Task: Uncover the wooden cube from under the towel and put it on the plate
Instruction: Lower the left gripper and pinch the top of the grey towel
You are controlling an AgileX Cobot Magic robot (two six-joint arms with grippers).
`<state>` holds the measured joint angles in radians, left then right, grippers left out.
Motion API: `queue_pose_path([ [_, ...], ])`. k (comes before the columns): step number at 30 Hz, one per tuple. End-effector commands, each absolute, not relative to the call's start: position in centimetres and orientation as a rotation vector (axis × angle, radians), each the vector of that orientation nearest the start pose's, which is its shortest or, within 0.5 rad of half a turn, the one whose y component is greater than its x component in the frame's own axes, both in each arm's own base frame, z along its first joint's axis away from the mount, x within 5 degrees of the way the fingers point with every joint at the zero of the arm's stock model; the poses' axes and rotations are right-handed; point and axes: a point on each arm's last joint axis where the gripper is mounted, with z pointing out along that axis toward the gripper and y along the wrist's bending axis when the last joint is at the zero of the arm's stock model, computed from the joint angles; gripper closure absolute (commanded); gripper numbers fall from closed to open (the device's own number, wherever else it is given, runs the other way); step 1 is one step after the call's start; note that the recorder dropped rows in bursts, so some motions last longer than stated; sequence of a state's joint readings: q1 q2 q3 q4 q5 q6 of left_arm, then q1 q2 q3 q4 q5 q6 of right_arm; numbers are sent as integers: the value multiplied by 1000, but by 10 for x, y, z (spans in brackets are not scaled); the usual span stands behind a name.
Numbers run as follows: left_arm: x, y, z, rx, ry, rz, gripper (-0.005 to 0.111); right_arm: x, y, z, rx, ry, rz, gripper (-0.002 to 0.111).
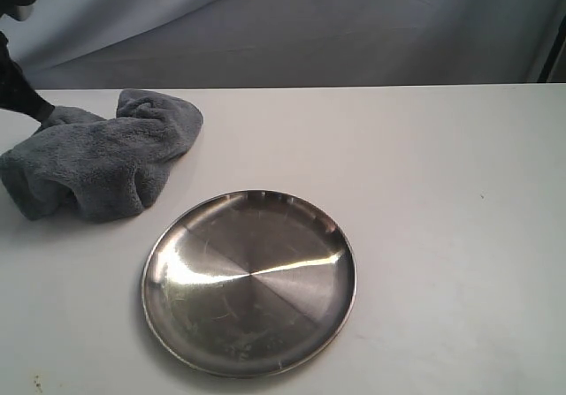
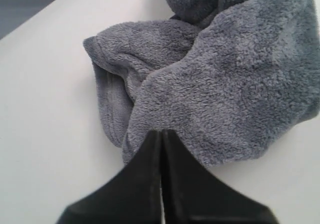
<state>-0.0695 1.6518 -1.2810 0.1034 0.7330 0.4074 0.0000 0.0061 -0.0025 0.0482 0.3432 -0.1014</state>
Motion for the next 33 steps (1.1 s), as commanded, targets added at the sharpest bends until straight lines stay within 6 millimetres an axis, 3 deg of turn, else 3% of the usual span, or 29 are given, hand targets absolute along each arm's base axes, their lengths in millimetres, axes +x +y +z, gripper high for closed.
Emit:
queue_pose_path([
  [1, 354, -21, 279, 630, 2512, 178, 106, 53, 2, 182, -58, 1825, -18, 108],
  [10, 352, -21, 277, 636, 2538, 174, 105, 53, 2, 182, -58, 1825, -18, 108],
  [12, 351, -20, 272, 672, 2572, 189, 98, 53, 2, 182, -58, 1825, -18, 108],
  [16, 353, -20, 254, 727, 2664, 181, 61, 53, 2, 182, -58, 1825, -18, 108],
  [20, 361, -20, 230, 711, 2737, 160, 3, 53, 2, 182, -58, 1825, -18, 108],
  [25, 370, -20, 228, 685, 2669, 190, 3, 53, 2, 182, -58, 1825, -18, 108],
  [27, 374, -21, 229, 550, 2649, 164, 3, 53, 2, 182, -58, 1825, -18, 108],
  [33, 376, -21, 222, 550, 2659, 158, 3, 53, 2, 182, -58, 1825, -18, 108],
])
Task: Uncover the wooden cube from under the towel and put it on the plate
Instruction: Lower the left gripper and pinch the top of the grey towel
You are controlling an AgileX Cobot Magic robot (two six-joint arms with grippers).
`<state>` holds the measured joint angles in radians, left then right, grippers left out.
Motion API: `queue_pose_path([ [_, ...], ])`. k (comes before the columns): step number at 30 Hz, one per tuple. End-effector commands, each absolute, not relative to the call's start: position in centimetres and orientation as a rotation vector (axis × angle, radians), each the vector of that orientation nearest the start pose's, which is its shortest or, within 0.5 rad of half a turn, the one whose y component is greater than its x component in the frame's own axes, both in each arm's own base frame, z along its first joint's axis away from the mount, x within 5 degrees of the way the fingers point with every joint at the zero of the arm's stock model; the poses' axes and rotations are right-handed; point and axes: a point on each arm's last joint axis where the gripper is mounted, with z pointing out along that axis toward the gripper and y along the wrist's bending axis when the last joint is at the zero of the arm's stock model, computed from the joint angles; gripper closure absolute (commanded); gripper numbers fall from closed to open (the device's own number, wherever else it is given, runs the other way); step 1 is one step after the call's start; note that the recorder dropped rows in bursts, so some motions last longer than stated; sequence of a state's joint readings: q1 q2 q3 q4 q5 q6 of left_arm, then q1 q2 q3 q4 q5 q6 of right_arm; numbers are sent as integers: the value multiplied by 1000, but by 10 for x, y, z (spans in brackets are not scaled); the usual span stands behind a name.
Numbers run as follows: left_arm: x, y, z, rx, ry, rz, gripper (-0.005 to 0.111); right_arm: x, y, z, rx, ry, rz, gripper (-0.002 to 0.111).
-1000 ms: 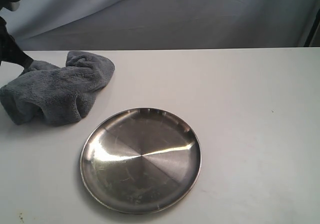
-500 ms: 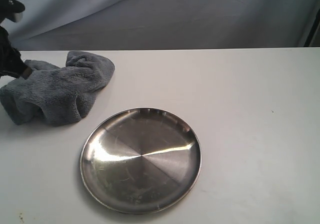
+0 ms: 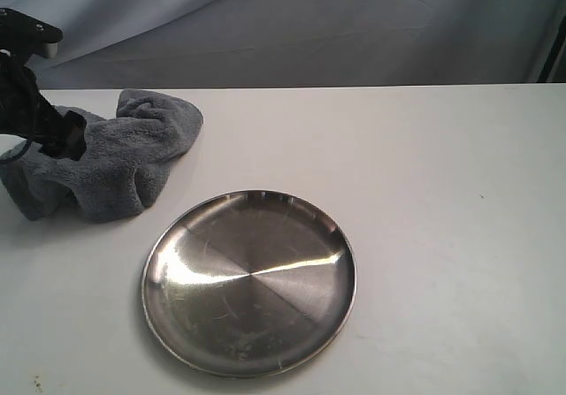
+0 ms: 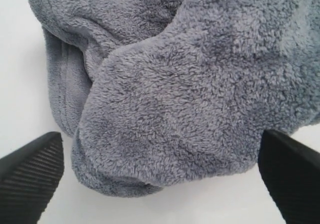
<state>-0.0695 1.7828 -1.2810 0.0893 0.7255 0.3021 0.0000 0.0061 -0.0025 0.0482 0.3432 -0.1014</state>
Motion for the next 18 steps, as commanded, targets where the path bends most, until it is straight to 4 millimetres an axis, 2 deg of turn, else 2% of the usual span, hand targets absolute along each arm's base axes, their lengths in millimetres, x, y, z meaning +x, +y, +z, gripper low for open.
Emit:
queue_pose_path([
  [1, 376, -21, 219, 553, 2676, 156, 3, 53, 2, 182, -58, 1825, -18, 108],
  [7, 380, -22, 204, 552, 2712, 145, 3, 53, 2, 182, -58, 1825, -18, 108],
  [18, 382, -25, 203, 480, 2715, 83, 3, 53, 2, 182, -58, 1825, -18, 108],
])
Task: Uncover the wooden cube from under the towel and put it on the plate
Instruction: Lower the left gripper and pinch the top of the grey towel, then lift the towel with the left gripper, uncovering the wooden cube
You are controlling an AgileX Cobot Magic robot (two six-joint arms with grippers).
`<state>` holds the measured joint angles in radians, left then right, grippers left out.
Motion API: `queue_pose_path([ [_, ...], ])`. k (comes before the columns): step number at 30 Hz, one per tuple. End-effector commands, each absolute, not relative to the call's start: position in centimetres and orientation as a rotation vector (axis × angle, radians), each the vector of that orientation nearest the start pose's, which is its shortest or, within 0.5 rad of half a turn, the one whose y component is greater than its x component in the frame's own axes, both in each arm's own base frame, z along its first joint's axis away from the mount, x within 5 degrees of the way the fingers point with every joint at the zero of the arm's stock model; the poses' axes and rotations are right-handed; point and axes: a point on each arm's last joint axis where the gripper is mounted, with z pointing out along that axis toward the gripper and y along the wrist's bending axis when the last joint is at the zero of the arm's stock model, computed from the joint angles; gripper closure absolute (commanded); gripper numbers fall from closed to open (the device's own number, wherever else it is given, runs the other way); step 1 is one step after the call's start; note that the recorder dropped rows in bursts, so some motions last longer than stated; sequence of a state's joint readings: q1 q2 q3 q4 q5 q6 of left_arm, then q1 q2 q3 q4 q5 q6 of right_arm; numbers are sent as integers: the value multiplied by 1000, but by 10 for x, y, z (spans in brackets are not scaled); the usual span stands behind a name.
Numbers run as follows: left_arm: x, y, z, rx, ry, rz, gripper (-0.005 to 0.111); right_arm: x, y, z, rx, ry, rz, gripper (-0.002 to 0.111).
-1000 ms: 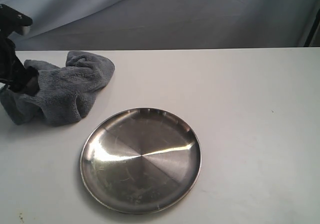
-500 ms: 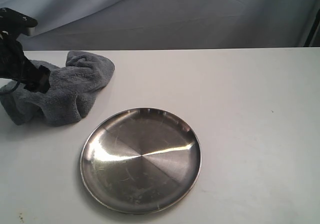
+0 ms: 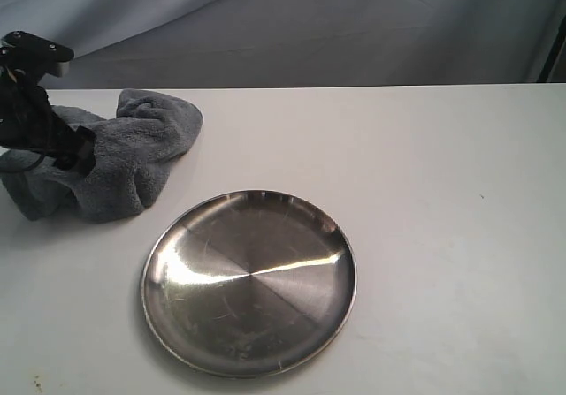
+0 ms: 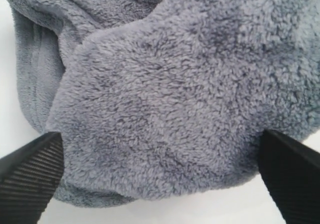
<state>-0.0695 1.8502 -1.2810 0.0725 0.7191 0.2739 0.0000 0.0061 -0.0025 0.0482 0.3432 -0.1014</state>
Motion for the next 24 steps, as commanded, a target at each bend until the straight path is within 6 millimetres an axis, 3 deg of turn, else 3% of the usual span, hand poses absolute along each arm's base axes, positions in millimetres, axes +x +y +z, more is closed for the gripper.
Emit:
queue_pose_path([
  [1, 382, -25, 203, 472, 2717, 73, 3, 53, 2, 182, -58, 1825, -18, 108],
  [11, 385, -26, 181, 471, 2776, 52, 3, 53, 2, 182, -58, 1825, -18, 108],
  [18, 383, -26, 179, 481, 2801, 49, 5, 53, 2, 182, -58, 1825, -18, 108],
  [21, 383, -26, 179, 485, 2809, 51, 17, 53, 2, 182, -58, 1825, -18, 108],
  [24, 383, -26, 179, 485, 2809, 51, 44, 53, 2, 182, -58, 1825, -18, 108],
])
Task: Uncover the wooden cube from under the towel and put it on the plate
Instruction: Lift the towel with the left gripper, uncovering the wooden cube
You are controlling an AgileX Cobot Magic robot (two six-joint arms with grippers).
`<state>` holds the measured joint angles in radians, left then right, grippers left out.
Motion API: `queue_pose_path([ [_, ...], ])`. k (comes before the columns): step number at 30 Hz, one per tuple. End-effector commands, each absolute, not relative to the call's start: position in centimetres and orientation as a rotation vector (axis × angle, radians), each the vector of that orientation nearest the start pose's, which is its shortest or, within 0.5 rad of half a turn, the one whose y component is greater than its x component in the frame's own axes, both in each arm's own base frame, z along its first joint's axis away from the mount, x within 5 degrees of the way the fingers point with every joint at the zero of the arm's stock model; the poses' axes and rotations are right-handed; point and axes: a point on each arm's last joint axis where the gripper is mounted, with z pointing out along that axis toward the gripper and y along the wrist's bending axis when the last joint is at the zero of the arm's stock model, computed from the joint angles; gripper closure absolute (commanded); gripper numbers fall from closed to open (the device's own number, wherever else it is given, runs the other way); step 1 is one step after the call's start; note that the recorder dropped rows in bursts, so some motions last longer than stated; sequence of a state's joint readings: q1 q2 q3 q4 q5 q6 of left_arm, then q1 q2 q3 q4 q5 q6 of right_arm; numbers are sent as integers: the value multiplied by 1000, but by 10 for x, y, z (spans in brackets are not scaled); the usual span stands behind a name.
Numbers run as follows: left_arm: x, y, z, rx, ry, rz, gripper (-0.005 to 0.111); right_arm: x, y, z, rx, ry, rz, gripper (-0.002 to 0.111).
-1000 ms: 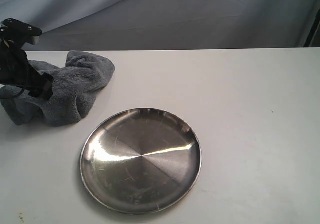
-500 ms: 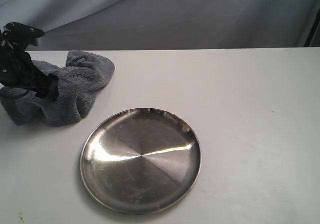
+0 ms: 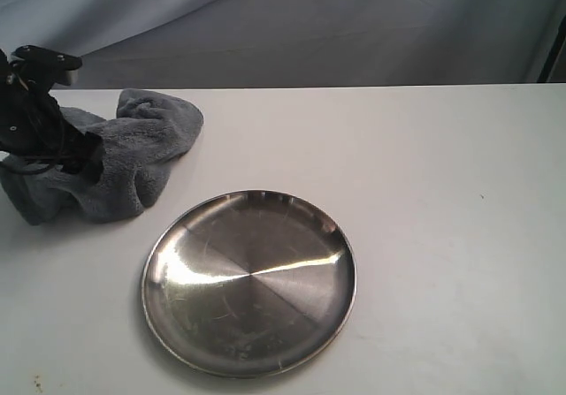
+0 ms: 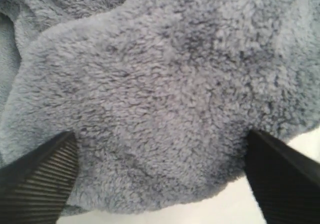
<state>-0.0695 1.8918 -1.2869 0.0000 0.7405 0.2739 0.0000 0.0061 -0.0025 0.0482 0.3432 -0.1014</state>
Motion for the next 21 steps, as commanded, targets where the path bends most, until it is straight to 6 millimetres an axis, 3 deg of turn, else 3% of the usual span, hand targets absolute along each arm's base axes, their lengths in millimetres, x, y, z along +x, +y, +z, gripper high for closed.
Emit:
queue_pose_path([
  [1, 383, -26, 179, 485, 2809, 51, 54, 53, 2, 182, -58, 1825, -18, 108],
  [8, 379, -26, 178, 492, 2849, 46, 106, 53, 2, 182, -58, 1825, -18, 108],
  [13, 374, -25, 185, 494, 2868, 44, 107, 53, 2, 182, -58, 1825, -18, 108],
  [21, 358, -26, 238, 461, 2758, 36, 107, 53, 2, 182, -58, 1825, -18, 108],
])
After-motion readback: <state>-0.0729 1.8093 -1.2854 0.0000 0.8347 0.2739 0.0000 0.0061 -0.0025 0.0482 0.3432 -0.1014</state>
